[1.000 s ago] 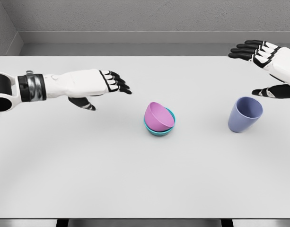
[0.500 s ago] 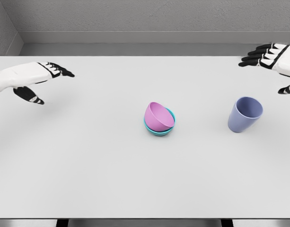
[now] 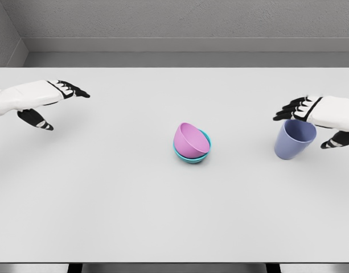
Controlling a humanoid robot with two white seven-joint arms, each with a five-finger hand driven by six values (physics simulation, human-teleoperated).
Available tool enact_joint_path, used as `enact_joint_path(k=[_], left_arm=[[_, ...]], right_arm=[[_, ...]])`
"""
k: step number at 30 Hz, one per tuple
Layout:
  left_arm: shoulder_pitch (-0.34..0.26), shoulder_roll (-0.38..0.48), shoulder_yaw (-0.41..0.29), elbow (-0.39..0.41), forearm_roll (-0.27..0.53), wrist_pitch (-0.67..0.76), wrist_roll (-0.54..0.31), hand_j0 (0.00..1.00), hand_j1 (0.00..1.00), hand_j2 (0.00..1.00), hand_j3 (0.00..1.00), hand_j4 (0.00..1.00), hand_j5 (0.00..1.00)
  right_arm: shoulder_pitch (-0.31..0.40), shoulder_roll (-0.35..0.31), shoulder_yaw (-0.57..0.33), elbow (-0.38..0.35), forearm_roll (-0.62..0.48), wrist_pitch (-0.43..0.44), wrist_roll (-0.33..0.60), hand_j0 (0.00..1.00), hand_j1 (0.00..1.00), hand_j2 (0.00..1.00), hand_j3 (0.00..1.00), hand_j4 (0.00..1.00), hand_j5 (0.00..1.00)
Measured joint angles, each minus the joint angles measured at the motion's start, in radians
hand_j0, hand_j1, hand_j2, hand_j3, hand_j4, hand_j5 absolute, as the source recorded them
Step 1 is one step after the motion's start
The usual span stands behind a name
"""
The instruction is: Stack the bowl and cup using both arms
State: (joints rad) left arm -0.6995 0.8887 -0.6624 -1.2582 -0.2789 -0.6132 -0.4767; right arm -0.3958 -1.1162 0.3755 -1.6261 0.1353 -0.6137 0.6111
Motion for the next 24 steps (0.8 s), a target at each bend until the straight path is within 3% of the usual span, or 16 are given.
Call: enact_joint_path(k=[7,13,24], left_arm=[[0.002,-0.006,0.0,-0.003,-0.003,0.0,-0.001,1.0,1.0,1.0,1.0,1.0,1.0],[0.002,-0.007,0.0,-0.006,-0.003,0.0,-0.002,1.0,1.0,1.0,1.0,1.0,1.0],[0.002,-0.006,0.002,-0.006,-0.006,0.0,-0.004,1.0,1.0,1.0,1.0,1.0,1.0]], right_arm=[[-0.02,0.034,0.029,0.114,-0.003,0.0,0.0,1.0,1.0,1.0,1.0,1.0,1.0],[-0.146,0.073,0.099,0.167,-0.003,0.001,0.0,1.0,1.0,1.0,1.0,1.0,1.0],[-0.146,0.091,0.158,0.207,0.002,0.0,0.0,1.0,1.0,1.0,1.0,1.0,1.0]])
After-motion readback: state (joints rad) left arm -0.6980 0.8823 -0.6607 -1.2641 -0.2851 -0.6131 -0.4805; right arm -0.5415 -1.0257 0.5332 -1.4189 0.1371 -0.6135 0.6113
